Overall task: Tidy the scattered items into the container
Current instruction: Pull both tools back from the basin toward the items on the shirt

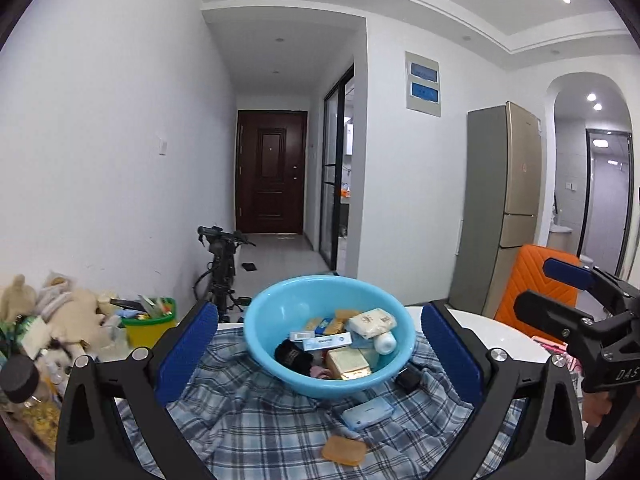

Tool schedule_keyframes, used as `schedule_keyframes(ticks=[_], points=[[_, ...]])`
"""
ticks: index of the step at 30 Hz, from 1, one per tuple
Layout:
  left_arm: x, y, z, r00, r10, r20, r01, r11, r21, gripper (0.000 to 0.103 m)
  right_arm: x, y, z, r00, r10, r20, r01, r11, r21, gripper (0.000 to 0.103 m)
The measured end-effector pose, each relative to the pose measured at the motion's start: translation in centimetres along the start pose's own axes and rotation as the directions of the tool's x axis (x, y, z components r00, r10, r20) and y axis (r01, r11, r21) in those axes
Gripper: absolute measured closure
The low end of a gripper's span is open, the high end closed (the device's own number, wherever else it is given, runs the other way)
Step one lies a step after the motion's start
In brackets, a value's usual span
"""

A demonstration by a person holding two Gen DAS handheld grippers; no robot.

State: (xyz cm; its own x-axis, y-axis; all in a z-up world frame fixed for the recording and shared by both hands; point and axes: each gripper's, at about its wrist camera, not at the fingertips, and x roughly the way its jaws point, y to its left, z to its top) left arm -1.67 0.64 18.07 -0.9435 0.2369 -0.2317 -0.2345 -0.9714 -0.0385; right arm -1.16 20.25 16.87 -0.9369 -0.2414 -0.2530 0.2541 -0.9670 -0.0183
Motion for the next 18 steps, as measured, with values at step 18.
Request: schedule_keyframes(ticks=[18], points=[[5.8,0.6,-11.6,0.919,0.0,-0.394,-0.016,0.999,-0.037,0.0,5.0,-0.8,-10.0,0.963,0.0,-0.269,0.007,1.0,0.025,0.0]])
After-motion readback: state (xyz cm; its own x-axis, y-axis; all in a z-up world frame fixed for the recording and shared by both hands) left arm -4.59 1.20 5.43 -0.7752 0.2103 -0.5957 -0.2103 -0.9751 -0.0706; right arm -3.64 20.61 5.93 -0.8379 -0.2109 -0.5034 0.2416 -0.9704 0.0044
